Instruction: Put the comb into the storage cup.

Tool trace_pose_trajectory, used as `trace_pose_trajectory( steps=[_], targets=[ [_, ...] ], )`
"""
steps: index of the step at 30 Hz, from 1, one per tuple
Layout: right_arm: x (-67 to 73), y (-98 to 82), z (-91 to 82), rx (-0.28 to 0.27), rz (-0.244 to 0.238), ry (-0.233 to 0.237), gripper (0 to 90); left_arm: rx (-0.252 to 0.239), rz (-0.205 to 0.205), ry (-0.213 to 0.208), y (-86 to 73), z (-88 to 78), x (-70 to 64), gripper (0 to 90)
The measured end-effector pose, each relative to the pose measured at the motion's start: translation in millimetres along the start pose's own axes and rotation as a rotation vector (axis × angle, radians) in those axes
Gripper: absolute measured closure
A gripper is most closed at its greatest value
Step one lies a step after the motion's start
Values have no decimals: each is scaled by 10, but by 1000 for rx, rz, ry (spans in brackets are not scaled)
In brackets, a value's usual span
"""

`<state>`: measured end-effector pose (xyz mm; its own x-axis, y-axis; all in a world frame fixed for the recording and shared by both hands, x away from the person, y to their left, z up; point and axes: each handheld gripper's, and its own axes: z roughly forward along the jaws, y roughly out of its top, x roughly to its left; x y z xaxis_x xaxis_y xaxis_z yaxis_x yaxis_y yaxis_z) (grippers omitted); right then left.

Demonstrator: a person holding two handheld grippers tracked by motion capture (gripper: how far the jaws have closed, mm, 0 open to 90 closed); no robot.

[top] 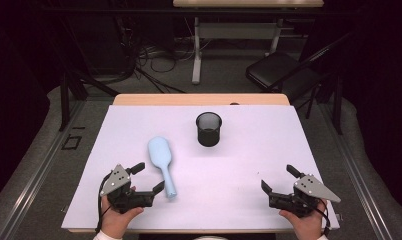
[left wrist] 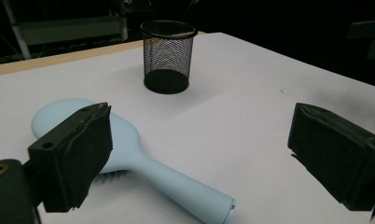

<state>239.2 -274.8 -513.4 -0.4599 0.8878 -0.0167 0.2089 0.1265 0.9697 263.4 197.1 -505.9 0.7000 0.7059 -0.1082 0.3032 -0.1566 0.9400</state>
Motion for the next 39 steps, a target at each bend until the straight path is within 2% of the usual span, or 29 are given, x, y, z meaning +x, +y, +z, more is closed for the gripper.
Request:
trace_pose_trajectory(
  steps=[2, 12, 18, 28, 31, 34, 36, 38, 39],
  targets=[
    [10, 4, -4, -4, -1, -2, 33, 6, -21, -10, -5, 29, -11, 165],
    [34, -7, 32, 10, -14, 9, 46, 26, -50, 10, 59, 183, -27, 197],
    [50, -11, 35, 13, -18, 14, 49, 52, -41, 45, 113, 235, -40, 302],
    [31, -17, 35, 10, -6, 12, 49, 59, -66, 10, 199, 383, -17, 337],
    [26, -21, 42, 12, -4, 13, 50, 71, -70, 8, 221, 429, -23, 358],
    [26, -23, 41, 9, 1, 14, 51, 90, -101, 16, 208, 498, -50, 403],
    [23, -23, 42, 10, 2, 16, 52, 94, -103, 15, 199, 522, -53, 413],
    [22, -23, 41, 11, 0, 15, 53, 109, -106, 15, 182, 566, -64, 416],
    [21, -23, 38, 17, -1, 16, 55, 125, -112, 16, 176, 581, -68, 445]
  ],
)
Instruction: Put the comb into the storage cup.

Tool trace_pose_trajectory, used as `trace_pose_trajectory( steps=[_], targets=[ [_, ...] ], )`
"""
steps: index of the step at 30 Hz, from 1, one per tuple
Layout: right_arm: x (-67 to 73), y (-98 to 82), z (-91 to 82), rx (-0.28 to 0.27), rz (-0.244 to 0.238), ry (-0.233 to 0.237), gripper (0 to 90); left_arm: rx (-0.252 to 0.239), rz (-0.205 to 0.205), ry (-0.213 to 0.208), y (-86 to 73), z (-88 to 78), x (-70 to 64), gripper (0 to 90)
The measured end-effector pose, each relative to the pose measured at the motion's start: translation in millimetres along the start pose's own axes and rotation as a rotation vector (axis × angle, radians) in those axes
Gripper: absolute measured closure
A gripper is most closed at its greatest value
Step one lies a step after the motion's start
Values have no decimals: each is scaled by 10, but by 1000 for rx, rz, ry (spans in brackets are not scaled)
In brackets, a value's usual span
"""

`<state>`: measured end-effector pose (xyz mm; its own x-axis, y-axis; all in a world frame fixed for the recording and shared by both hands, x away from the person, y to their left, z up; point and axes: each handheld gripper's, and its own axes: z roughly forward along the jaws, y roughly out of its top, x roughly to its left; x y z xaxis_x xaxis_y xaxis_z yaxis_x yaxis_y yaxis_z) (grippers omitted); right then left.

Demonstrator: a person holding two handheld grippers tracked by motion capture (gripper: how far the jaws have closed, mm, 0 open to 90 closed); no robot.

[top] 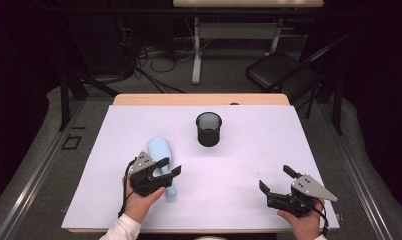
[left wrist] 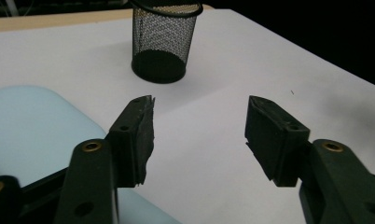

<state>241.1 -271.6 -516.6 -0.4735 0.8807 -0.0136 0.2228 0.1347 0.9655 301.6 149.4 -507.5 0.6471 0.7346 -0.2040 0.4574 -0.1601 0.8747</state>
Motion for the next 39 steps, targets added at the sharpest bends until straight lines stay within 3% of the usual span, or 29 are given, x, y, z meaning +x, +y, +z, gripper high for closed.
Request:
trace_pose_trajectory(
  steps=[10, 14, 15, 26, 39],
  targets=[
    [-5, -6, 6, 5, -1, 1, 59, 55, -4, 13, -89, 102, -4, 532],
    [-6, -8, 8, 6, 1, 4, 60, 99, -3, 17, -142, 153, 4, 610],
    [-7, -8, 8, 5, 1, 4, 61, 129, 3, 22, -166, 185, -4, 626],
    [-22, -10, 7, 8, 0, 3, 66, 245, 40, 27, -250, 305, -63, 775],
    [-34, -13, 6, 16, 0, 4, 73, 330, 37, 50, -283, 362, -62, 882]
  ],
)
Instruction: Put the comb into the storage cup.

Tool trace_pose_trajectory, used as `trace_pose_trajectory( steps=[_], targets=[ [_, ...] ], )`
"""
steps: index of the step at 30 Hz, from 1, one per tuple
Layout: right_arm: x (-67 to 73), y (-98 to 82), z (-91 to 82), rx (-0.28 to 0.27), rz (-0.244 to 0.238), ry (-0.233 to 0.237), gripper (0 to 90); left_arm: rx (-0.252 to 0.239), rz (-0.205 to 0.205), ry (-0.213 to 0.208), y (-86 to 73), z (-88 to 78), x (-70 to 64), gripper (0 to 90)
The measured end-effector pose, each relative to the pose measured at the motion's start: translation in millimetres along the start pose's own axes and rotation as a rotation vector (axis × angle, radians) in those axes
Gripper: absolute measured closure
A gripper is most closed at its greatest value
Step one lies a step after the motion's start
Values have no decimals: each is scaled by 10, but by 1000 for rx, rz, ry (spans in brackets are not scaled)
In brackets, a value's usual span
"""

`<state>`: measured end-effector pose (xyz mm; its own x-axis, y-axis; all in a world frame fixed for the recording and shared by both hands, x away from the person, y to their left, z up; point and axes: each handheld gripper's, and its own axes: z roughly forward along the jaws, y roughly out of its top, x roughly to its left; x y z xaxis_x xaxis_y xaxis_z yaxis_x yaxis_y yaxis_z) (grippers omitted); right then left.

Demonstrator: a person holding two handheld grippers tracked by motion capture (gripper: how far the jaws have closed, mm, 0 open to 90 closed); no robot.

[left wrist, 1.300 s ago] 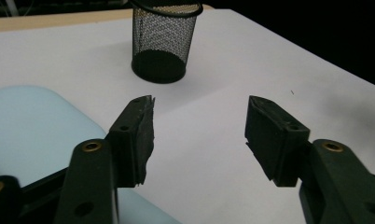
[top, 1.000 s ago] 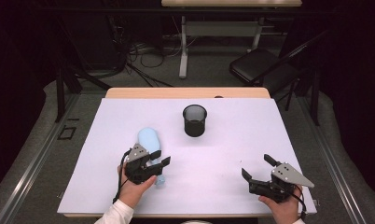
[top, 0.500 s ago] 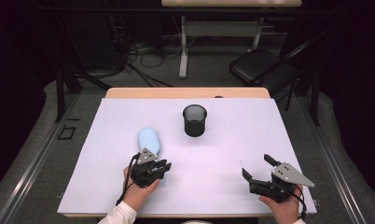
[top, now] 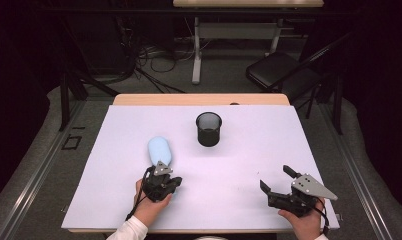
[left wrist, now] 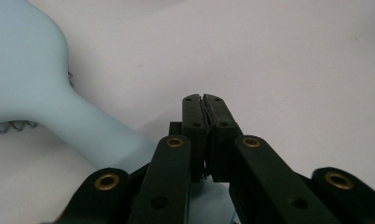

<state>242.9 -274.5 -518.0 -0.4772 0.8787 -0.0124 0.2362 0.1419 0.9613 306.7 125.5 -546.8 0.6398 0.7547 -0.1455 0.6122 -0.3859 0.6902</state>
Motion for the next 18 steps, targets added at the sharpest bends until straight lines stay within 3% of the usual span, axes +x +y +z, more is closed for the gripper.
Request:
trace_pose_trajectory(
  steps=[5, 18],
  targets=[
    [3, 1, -2, -1, -2, 1, 74, 14, -5, 9, -5, 13, -4, 895],
    [-1, -4, 6, 2, -5, 4, 74, 39, 37, 27, -5, 26, -54, 899]
  ],
)
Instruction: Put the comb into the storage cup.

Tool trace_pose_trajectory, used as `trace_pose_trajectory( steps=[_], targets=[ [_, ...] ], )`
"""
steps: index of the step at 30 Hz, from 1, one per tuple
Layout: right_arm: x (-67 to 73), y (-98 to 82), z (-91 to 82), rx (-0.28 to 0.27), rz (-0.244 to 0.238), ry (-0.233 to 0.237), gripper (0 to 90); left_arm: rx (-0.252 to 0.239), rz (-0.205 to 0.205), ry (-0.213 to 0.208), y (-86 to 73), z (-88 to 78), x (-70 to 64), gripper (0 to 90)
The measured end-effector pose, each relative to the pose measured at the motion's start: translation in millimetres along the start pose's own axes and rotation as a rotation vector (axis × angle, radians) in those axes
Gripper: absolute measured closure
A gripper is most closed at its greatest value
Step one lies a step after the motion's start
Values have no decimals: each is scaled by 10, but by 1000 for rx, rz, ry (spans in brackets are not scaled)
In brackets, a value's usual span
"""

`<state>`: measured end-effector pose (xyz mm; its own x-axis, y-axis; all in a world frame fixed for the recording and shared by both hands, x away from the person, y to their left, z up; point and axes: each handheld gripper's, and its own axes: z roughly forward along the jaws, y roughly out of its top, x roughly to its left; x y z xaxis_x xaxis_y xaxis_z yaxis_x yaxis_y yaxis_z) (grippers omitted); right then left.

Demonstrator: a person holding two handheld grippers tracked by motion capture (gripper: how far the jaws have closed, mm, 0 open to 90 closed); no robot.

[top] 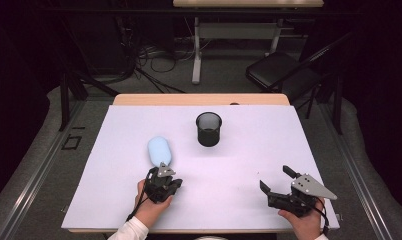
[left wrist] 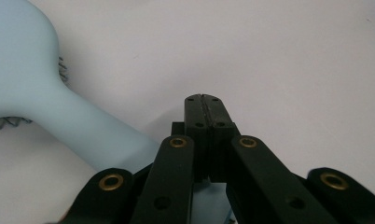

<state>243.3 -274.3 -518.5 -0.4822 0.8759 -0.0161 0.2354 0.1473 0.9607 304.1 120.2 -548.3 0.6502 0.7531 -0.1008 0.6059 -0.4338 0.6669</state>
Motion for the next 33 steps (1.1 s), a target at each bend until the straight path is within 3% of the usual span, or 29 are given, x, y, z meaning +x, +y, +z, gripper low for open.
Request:
trace_pose_trajectory(
  steps=[33],
  targets=[
    [-5, 1, 0, 4, 15, 7, 25, 28, -52, 20, -47, -75, 57, 900]
  ],
)
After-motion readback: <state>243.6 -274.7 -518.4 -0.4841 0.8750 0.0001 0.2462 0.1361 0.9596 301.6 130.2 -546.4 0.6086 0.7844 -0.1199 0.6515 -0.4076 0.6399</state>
